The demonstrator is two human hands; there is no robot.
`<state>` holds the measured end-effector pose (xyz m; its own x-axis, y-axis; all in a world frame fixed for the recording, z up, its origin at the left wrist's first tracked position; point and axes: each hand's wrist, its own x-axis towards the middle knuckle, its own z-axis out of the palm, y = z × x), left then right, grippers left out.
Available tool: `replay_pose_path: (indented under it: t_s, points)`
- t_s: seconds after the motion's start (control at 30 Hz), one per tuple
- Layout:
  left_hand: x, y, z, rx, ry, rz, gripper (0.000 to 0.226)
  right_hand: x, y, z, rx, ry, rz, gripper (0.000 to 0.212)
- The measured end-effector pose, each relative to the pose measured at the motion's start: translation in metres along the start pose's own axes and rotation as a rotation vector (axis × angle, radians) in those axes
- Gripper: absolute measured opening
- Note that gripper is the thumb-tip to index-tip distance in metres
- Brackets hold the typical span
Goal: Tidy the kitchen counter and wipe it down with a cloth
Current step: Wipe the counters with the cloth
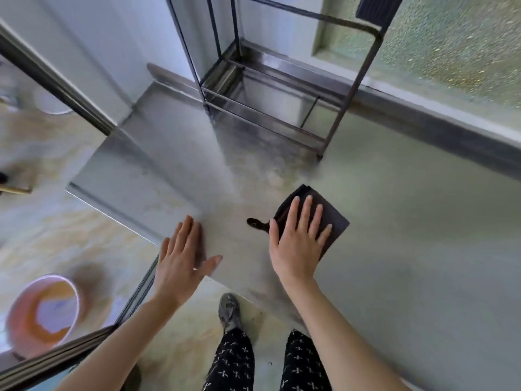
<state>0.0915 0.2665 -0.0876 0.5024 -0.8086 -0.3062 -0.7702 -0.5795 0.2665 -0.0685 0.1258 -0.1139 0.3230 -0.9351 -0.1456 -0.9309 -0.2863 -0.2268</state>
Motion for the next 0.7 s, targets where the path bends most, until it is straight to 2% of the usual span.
replay_pose_path:
  t_s: [0.1,0.17,0.2,0.23,0.37,0.43,0.5,0.57,0.63,0.7]
  points:
    - [0.002,-0.011,0.001,0.025,-0.032,0.025,0.100,-0.050,-0.006,0.006,-0.078,-0.081,-0.268,0.066]
    - [0.001,-0.010,0.002,0.031,-0.036,0.042,0.095,-0.059,0.016,0.004,-0.137,-0.108,-0.463,0.066]
    - [0.001,-0.009,0.004,0.030,-0.039,0.047,0.094,-0.058,0.029,0.003,-0.169,-0.091,-0.497,0.066]
    - [0.001,-0.010,0.005,0.026,-0.035,0.050,0.092,-0.057,0.041,0.001,-0.194,-0.074,-0.450,0.067]
    - [0.000,-0.015,0.011,0.004,-0.012,0.060,0.088,-0.077,0.040,0.001,-0.094,-0.038,0.125,0.069]
    - [0.001,-0.016,0.012,0.008,-0.009,0.071,0.088,-0.094,0.009,0.008,-0.035,-0.036,0.230,0.068]
    - [0.001,-0.016,0.012,0.009,0.000,0.082,0.087,-0.102,-0.026,0.017,-0.012,-0.026,0.178,0.066]
    - [0.002,-0.018,0.012,0.001,-0.001,0.096,0.085,-0.102,-0.053,0.022,-0.018,-0.054,0.013,0.064]
    - [0.002,-0.023,0.009,-0.007,-0.007,0.115,0.082,-0.094,-0.056,0.022,-0.068,-0.115,-0.177,0.064]
    - [0.004,-0.028,0.003,-0.028,-0.015,0.140,0.080,-0.077,-0.038,0.015,-0.118,-0.144,-0.290,0.065]
